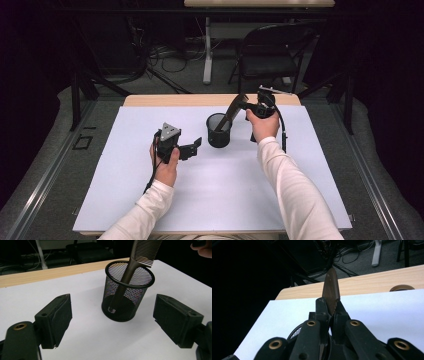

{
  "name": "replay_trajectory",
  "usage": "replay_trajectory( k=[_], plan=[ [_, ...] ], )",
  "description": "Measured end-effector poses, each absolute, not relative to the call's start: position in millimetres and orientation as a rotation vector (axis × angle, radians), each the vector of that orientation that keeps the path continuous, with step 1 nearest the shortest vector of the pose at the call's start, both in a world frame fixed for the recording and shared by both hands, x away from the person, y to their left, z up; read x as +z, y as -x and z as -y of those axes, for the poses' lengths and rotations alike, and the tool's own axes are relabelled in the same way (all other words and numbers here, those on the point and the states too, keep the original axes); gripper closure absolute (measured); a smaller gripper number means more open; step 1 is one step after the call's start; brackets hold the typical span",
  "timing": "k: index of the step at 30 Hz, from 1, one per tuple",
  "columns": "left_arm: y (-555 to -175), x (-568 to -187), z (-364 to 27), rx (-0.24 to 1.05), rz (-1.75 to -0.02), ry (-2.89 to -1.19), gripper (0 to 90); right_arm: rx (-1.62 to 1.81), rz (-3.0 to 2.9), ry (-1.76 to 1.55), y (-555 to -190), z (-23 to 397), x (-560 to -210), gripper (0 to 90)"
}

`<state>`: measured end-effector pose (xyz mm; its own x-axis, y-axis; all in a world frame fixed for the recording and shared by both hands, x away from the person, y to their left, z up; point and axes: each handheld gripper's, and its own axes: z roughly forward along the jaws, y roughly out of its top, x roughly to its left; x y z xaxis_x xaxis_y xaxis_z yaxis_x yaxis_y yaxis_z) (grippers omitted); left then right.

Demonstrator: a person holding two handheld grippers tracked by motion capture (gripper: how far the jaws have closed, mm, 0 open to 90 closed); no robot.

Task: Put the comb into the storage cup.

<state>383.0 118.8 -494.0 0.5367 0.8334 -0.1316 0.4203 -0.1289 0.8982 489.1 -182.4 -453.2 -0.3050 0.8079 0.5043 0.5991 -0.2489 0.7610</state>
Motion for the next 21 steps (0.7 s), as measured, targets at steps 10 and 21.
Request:
replay_trajectory(
  k=[10, 21],
  plan=[
    [-381.7, -493.9, -118.0, 0.511, -1.048, -1.755, 15.8, 1.570, -1.812, -1.727, -488.8, 181.1, -457.0, 84.1],
    [-381.8, -494.9, -119.0, 0.509, -1.056, -1.757, 15.8, 1.578, -1.802, -1.728, -487.5, 181.5, -457.8, 71.7]
  ],
)
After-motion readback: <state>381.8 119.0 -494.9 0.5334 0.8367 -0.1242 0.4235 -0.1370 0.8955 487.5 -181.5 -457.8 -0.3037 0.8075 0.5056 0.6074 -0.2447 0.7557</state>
